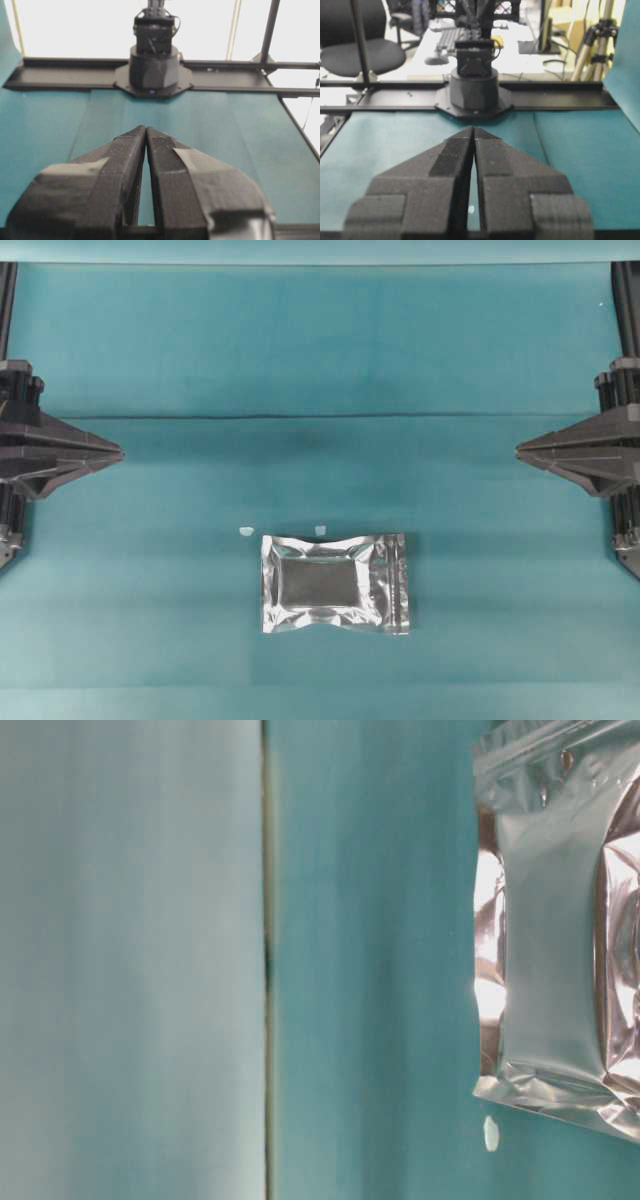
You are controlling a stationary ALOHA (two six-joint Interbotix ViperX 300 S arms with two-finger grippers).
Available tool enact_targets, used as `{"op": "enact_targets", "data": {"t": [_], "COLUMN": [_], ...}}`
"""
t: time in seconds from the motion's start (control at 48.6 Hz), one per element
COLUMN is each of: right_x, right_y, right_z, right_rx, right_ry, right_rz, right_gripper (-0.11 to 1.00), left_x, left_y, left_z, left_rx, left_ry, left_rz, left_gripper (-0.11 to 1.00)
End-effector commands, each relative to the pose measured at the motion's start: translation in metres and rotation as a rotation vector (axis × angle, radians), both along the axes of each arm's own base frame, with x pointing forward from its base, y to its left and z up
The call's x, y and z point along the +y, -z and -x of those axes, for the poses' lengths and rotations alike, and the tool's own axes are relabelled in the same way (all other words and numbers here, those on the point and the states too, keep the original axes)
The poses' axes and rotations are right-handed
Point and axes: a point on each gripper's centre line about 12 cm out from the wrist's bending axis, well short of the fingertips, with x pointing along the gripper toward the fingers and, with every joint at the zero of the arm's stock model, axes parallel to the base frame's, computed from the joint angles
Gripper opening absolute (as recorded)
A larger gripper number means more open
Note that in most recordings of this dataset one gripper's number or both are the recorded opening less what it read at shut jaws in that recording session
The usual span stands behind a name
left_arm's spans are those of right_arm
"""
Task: Hand over the silver zip bag and make it stand upright.
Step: 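Move the right gripper toward the right edge of the silver zip bag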
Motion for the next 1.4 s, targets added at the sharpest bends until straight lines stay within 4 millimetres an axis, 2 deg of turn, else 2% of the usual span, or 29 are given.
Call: {"op": "enact_targets", "data": {"t": [0.0, 0.062, 0.144, 0.226, 0.432, 0.597, 0.741, 0.885, 1.07, 1.131, 1.193, 1.378], "right_x": [0.004, 0.003, 0.001, 0.001, 0.02, 0.049, 0.061, 0.067, 0.063, 0.061, 0.061, 0.064], "right_y": [-0.003, 0.004, 0.017, 0.028, 0.049, 0.065, 0.08, 0.109, 0.141, 0.147, 0.151, 0.167], "right_z": [-0.003, -0.006, -0.01, -0.014, -0.026, -0.045, -0.064, -0.076, -0.077, -0.077, -0.078, -0.082], "right_rx": [-0.004, 0.044, 0.132, 0.214, 0.353, 0.41, 0.384, 0.43, 0.487, 0.488, 0.493, 0.534], "right_ry": [-0.023, -0.013, 0.012, 0.031, 0.023, -0.006, 0.028, 0.116, 0.248, 0.278, 0.301, 0.359], "right_rz": [-0.036, -0.167, -0.394, -0.601, -0.929, -1.077, -1.148, -1.188, -1.27, -1.292, -1.308, -1.34], "right_gripper": [0.09, 0.08, 0.0, 0.0, 0.0, 0.0, 0.0, 0.0, 0.01, 0.06, 0.17, 0.69], "left_x": [-0.01, -0.013, -0.014, -0.015, -0.015, -0.016, -0.015, -0.015, -0.015, -0.015, -0.015, -0.014], "left_y": [-0.007, -0.007, -0.009, -0.012, -0.018, -0.022, -0.024, -0.025, -0.024, -0.024, -0.023, -0.02], "left_z": [-0.007, -0.011, -0.017, -0.021, -0.031, -0.035, -0.035, -0.034, -0.034, -0.034, -0.034, -0.034], "left_rx": [-0.002, 0.006, 0.024, 0.036, 0.082, 0.082, 0.074, 0.073, 0.076, 0.076, 0.077, 0.083], "left_ry": [0.05, 0.062, 0.068, 0.067, 0.067, 0.067, 0.067, 0.067, 0.065, 0.065, 0.064, 0.062], "left_rz": [-0.013, -0.015, -0.025, -0.028, -0.033, -0.033, -0.033, -0.033, -0.033, -0.034, -0.034, -0.034], "left_gripper": [0.14, 0.09, 0.0, -0.01, -0.01, -0.01, -0.01, -0.01, -0.01, -0.01, -0.01, -0.01]}}
